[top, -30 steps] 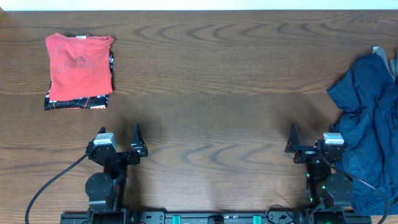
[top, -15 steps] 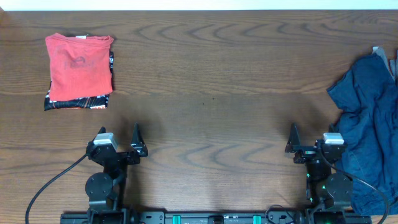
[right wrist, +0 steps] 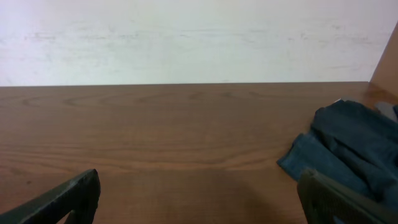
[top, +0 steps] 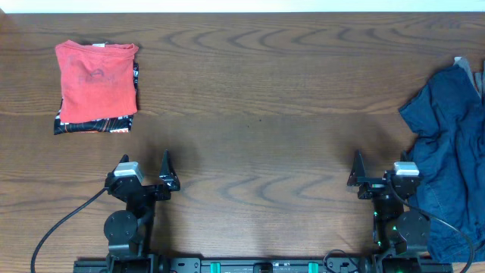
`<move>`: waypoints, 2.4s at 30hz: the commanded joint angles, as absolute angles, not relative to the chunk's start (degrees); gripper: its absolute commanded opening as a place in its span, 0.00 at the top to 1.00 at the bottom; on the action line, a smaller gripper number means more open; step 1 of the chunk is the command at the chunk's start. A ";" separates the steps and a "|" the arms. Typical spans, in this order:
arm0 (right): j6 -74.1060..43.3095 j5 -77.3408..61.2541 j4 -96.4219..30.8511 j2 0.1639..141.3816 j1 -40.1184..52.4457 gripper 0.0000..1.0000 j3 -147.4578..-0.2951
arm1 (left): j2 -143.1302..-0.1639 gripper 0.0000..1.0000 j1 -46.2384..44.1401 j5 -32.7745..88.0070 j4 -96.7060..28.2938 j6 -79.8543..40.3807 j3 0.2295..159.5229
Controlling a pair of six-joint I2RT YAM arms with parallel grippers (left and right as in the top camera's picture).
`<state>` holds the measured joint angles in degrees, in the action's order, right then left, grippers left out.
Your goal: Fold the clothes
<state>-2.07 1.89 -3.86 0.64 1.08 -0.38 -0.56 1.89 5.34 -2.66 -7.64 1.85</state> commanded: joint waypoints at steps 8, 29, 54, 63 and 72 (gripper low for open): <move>-4.23 1.04 -4.08 0.38 1.56 0.01 -0.36 | -0.36 0.02 2.17 4.89 -3.53 -7.35 0.23; -5.74 4.95 -25.65 34.96 1.39 0.01 -27.51 | -15.11 0.02 2.17 7.70 -18.35 -11.70 17.96; -14.76 22.46 -29.47 79.09 -18.81 0.44 -42.63 | -41.15 0.02 2.17 8.54 -42.70 -11.73 45.93; -14.76 22.44 -26.15 85.89 -18.94 0.50 -42.63 | -41.15 0.02 2.17 8.54 -41.85 -11.73 45.93; -14.85 22.44 -23.40 88.95 -18.96 0.62 -42.63 | -41.15 0.02 2.17 8.54 -41.30 -11.73 45.93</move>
<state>-14.20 21.50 -23.94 88.68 -18.52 -42.13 -41.21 1.89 7.81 -41.67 -10.98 44.93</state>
